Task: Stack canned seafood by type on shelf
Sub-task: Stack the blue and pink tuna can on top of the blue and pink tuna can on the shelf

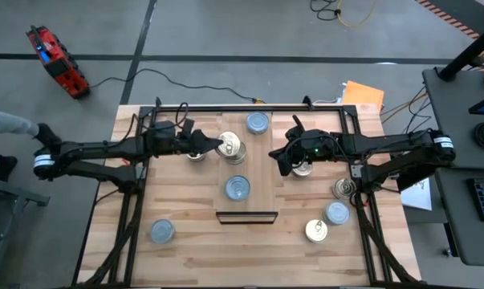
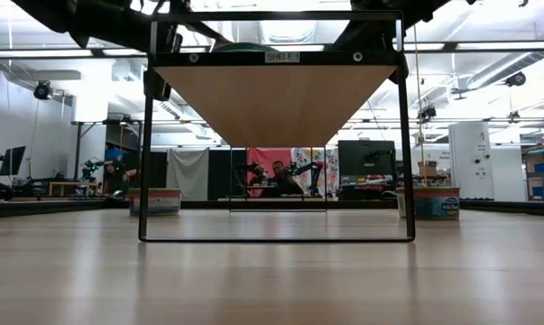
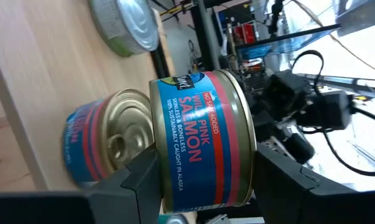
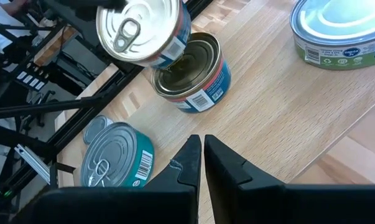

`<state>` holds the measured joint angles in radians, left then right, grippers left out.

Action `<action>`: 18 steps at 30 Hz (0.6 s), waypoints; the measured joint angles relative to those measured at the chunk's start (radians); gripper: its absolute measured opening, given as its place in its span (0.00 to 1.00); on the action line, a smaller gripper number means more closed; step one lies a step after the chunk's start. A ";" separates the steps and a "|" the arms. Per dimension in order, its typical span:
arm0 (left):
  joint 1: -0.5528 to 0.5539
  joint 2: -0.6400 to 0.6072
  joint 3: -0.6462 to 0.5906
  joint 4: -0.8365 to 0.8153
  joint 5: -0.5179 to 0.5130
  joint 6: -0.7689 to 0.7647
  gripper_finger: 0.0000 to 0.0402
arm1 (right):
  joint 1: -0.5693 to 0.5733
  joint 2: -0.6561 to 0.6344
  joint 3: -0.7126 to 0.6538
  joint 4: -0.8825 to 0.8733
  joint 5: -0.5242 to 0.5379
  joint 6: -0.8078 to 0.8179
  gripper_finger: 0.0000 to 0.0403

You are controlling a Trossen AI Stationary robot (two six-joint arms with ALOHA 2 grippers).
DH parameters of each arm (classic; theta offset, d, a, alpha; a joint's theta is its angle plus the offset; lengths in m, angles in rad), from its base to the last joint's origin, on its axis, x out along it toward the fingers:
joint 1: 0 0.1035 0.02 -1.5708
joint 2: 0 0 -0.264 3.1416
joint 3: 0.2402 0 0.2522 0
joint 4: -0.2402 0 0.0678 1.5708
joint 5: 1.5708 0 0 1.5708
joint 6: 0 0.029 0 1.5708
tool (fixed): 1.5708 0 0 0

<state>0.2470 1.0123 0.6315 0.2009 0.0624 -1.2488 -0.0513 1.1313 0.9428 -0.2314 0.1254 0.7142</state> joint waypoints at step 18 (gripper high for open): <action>0.000 0.030 0.007 0.000 0.000 0.005 0.45 | 0.000 0.000 0.000 -0.003 0.005 0.000 0.03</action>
<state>0.2470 1.0420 0.6388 0.2008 0.0624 -1.2442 -0.0513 1.1313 0.9424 -0.2340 0.1307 0.7139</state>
